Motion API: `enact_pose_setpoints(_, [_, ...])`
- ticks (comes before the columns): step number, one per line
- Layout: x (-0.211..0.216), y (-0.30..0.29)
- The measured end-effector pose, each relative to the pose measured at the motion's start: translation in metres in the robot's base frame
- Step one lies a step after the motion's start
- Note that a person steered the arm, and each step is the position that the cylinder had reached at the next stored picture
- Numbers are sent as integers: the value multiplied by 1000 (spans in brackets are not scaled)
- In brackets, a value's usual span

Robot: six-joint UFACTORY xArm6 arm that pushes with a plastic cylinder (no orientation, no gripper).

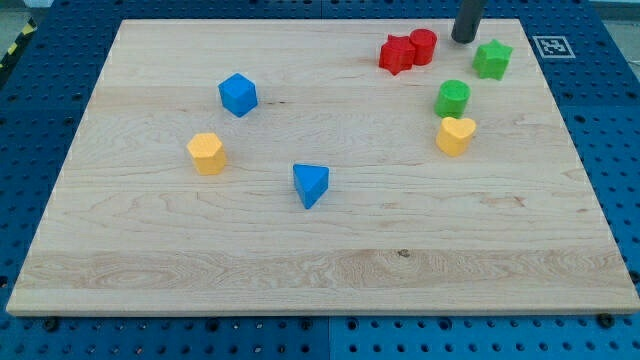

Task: Nudge the red circle along with red star left a bit

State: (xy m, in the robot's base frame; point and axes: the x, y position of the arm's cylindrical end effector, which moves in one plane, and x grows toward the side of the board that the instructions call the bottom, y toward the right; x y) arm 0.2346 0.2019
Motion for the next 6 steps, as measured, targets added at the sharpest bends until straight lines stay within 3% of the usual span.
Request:
enact_pose_setpoints(2, [9, -7])
enact_pose_setpoints(4, [44, -82])
enact_pose_setpoints(6, [72, -87])
